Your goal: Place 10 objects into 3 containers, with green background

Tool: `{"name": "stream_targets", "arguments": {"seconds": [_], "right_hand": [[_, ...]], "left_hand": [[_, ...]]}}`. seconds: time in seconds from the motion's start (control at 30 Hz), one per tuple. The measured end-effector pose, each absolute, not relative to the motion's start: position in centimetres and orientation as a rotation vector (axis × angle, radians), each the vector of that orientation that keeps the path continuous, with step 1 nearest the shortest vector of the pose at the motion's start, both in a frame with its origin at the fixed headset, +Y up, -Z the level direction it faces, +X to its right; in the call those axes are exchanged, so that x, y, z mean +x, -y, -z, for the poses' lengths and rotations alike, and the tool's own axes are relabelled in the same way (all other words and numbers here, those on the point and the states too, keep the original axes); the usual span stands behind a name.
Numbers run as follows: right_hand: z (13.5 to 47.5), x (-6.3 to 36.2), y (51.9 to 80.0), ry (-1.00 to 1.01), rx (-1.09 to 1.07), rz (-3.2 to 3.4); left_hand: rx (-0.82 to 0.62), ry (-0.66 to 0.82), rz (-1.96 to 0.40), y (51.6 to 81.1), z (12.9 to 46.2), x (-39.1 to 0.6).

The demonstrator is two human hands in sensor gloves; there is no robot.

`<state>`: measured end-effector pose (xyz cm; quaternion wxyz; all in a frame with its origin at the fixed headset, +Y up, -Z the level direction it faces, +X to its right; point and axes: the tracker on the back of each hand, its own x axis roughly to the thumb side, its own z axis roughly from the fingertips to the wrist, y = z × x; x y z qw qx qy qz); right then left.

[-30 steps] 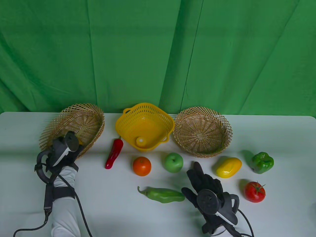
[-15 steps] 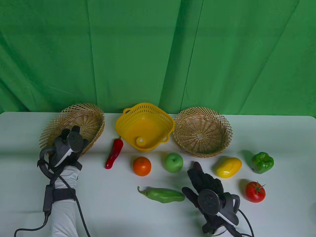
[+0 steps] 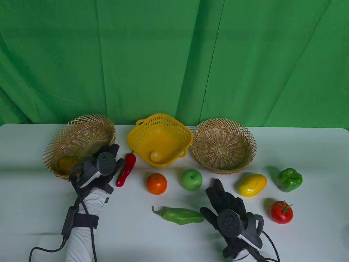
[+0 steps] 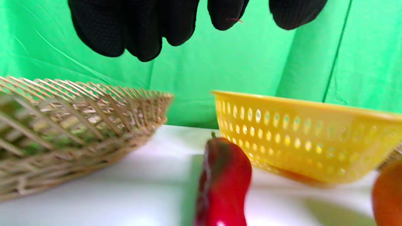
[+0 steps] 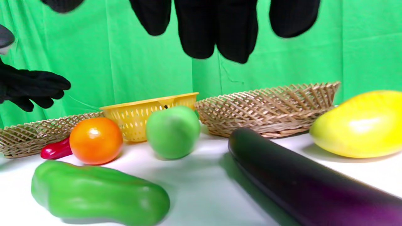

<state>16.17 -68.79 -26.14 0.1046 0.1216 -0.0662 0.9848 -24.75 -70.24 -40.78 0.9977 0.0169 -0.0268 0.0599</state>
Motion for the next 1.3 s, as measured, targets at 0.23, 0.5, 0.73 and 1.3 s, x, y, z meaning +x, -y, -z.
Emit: {"name": "stream_targets", "arguments": {"seconds": [0.23,0.5,0.73,1.3], "right_hand": [[26.1,16.1,68.8,0.19,0.36,-2.909],[26.1,16.2,68.8,0.189,0.354,-2.911],[26.1,16.2,68.8,0.184,0.354,-2.912],[26.1,16.4,68.4,0.207,0.352,-2.891]], "left_hand": [[-0.091,0.074,-0.077,74.6,41.5,-22.7],[-0.218,0.046,0.001,77.2,42.6,-21.5],[-0.237,0.014,0.027,77.7,43.2,-21.1],[-0.147,-0.016,-0.031,76.6,43.3,-22.4]]}}
